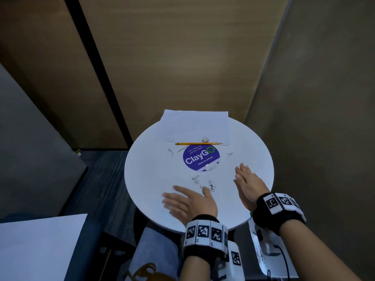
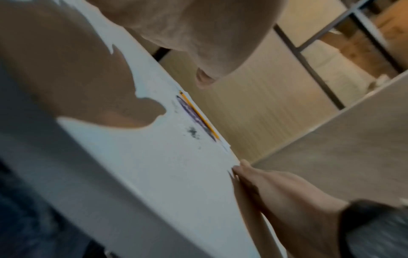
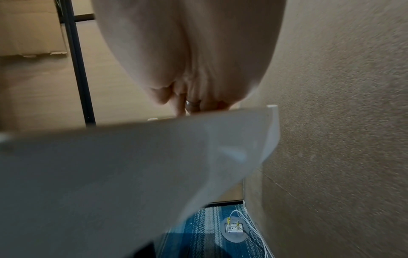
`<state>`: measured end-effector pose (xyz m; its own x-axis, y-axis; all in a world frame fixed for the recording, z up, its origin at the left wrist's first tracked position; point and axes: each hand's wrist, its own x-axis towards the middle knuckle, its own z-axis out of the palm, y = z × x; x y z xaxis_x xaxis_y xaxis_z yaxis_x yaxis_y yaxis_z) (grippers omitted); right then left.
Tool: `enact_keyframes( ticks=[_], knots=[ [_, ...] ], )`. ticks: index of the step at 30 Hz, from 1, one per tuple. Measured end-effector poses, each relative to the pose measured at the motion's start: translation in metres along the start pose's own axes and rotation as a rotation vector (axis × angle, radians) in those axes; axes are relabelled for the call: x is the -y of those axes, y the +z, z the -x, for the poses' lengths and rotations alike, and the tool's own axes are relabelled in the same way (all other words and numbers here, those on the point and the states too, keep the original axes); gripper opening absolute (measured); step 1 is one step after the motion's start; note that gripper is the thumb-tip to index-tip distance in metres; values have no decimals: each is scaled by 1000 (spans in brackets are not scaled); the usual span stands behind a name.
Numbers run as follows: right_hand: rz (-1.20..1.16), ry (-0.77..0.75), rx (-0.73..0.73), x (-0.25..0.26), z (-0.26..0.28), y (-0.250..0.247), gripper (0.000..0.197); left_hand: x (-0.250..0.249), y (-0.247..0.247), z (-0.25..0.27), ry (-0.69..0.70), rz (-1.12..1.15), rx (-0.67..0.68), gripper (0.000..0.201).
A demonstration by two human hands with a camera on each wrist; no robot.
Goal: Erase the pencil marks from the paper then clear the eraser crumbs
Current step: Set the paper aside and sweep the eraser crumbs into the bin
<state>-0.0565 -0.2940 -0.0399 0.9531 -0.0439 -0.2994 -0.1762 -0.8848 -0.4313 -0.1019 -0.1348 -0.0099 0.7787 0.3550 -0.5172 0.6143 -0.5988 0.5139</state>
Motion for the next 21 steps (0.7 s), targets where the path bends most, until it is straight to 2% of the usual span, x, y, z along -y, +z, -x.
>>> enact_keyframes(
  ticks=[2, 3, 5, 7, 8, 10, 12, 13, 15, 18, 20, 21],
  knots=[
    [4, -2, -3, -1, 0, 1, 46, 3, -2, -1, -57, 16, 29, 84],
    [8, -4, -5, -1, 0, 1, 46, 2, 0, 0, -20, -14, 72, 83],
    [17, -8, -8, -2, -1, 1, 46, -4, 11, 6, 167, -59, 202, 77],
    [21, -9, -7, -2, -2, 1, 46, -10, 19, 16, 301, -54, 237, 72],
    [18, -9, -7, -2, -1, 1, 46, -11, 20, 17, 295, -79, 176, 71],
    [9, -8, -6, -1, -1, 1, 46, -9, 17, 14, 138, -81, 44, 75],
    [17, -6, -7, -1, 0, 1, 47, -8, 11, 10, -5, -38, 40, 80],
    [21, -9, -7, -1, 1, 1, 47, -8, 11, 10, -20, -38, 70, 80],
    [17, -16, -4, -2, 0, 0, 47, -10, 19, 11, 74, -90, 138, 78],
    [1, -18, 7, -2, -1, -1, 46, -17, 34, 27, 316, -54, 305, 84],
    [-12, -18, 13, -1, 0, -2, 46, -16, 38, 27, 296, -100, 251, 109],
    [-27, -20, 18, -1, 1, -3, 46, -14, 39, 24, 249, -119, 174, 107]
  ],
)
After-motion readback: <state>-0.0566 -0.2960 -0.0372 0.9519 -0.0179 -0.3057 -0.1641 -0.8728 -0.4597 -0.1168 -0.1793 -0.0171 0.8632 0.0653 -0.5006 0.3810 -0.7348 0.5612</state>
